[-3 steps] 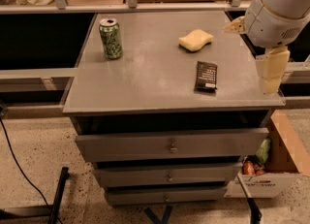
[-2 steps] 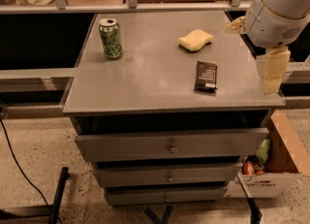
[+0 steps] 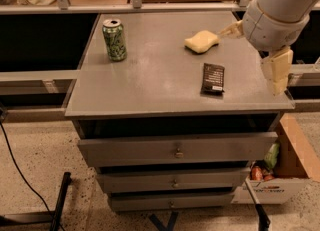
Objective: Move rxbar chocolate near green can
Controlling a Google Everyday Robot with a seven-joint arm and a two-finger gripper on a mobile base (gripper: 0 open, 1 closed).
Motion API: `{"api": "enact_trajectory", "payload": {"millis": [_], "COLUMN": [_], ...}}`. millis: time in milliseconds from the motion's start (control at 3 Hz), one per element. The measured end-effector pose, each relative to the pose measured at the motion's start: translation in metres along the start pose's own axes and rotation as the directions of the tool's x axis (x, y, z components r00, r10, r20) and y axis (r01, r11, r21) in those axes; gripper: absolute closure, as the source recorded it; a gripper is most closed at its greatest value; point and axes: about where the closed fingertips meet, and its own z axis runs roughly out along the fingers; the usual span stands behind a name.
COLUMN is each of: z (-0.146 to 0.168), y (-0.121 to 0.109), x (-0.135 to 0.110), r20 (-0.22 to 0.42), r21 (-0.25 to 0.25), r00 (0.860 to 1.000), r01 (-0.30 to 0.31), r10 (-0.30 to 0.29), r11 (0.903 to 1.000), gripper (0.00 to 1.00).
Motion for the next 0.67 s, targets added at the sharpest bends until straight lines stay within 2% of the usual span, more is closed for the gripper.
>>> {"api": "enact_trajectory", "payload": {"millis": [333, 667], "z": [0.009, 0.014], "y": [-0.009, -0.02], "x": [0.002, 0.003], "r20": [-0.053, -0.059], "r21": [-0.028, -0.044], "r00": [0.986, 0.951], "r01": [0.156, 0.3], "r10": [-0.157, -0.303], "r11": [0.9874, 0.9528], "gripper": [0.0, 0.0]}}
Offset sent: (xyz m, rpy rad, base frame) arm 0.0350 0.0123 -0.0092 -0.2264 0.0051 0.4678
